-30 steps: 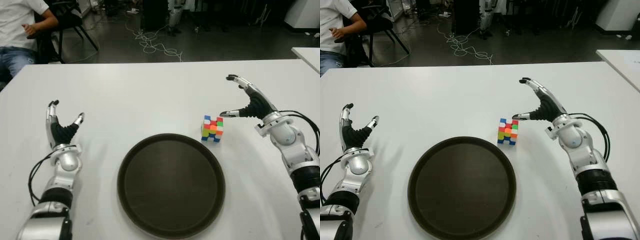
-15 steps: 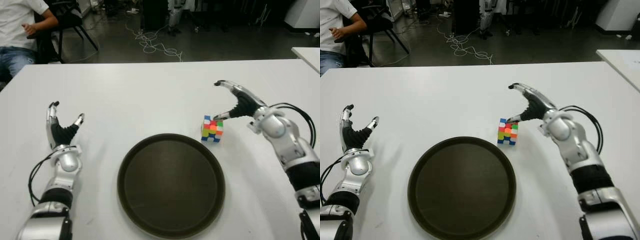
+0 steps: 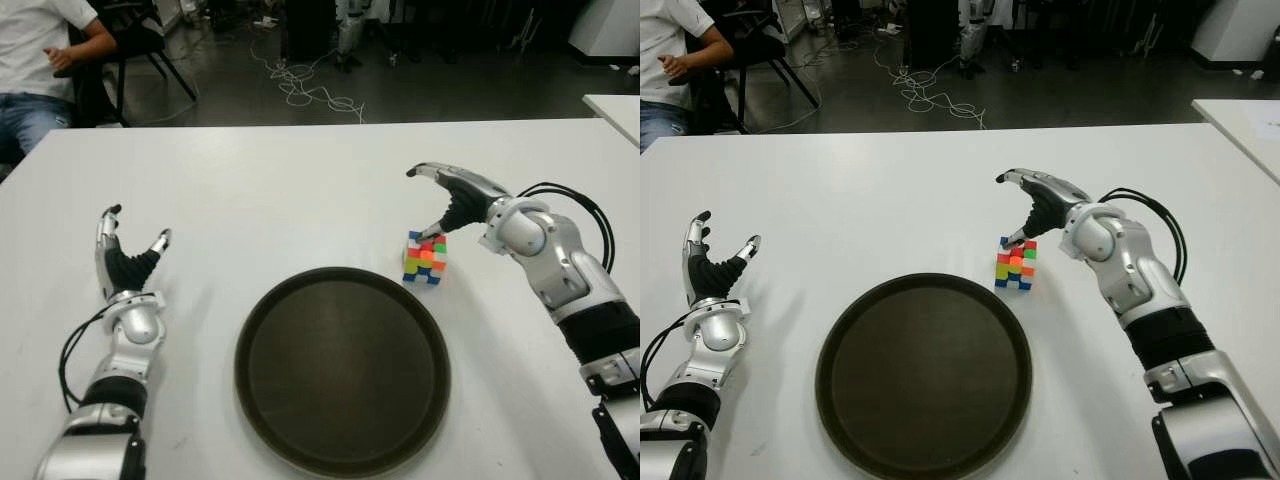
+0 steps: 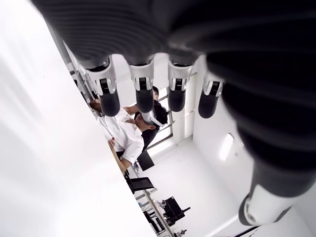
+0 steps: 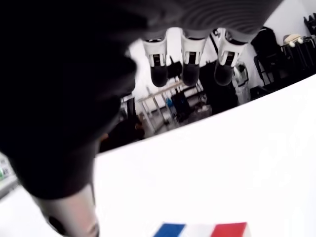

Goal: Pick up the Rubik's Cube and put it in the plate

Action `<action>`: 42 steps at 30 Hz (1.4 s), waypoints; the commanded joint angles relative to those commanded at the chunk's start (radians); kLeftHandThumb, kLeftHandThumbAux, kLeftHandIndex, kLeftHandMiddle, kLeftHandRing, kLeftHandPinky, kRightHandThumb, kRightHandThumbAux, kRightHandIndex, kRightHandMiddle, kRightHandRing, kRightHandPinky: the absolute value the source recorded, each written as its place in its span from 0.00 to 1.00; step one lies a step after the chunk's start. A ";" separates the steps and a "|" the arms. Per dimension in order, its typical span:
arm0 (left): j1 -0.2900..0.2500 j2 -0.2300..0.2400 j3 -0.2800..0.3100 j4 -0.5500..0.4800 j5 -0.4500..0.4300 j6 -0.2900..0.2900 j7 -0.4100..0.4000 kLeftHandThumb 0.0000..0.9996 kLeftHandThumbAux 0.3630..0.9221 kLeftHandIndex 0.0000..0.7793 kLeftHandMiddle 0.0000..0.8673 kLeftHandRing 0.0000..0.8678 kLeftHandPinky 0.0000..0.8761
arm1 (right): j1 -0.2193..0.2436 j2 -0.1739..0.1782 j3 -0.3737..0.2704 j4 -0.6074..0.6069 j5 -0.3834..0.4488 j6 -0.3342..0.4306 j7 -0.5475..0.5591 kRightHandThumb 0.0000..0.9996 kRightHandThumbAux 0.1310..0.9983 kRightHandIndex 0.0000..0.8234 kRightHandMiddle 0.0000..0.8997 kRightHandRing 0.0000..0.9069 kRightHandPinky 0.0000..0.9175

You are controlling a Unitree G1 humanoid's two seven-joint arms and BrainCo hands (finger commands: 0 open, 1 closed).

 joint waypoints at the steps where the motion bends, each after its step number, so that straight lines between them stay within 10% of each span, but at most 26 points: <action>1: -0.003 -0.002 0.001 0.002 -0.003 0.001 -0.002 0.00 0.57 0.05 0.09 0.08 0.05 | -0.013 -0.002 0.015 0.010 -0.011 0.006 0.024 0.00 0.81 0.03 0.06 0.06 0.04; 5: -0.008 -0.005 0.004 0.007 -0.008 0.002 -0.005 0.00 0.60 0.05 0.11 0.11 0.10 | -0.036 -0.006 0.047 0.023 -0.032 0.024 0.069 0.00 0.90 0.00 0.11 0.40 0.23; 14: -0.007 -0.004 0.002 0.002 -0.004 0.007 0.003 0.00 0.60 0.04 0.06 0.04 0.03 | -0.042 -0.010 0.058 0.023 -0.039 0.031 0.098 0.05 0.99 0.00 0.28 0.70 0.55; 30: -0.001 -0.001 -0.004 -0.005 0.007 0.003 0.015 0.00 0.60 0.05 0.07 0.05 0.02 | -0.007 -0.018 0.044 0.002 -0.016 0.016 0.092 0.27 1.00 0.00 0.25 0.77 0.62; 42: -0.004 0.004 -0.008 0.000 0.014 0.009 0.019 0.00 0.61 0.05 0.06 0.03 0.02 | 0.072 -0.046 0.021 -0.148 -0.014 0.079 0.136 0.20 1.00 0.00 0.60 0.81 0.78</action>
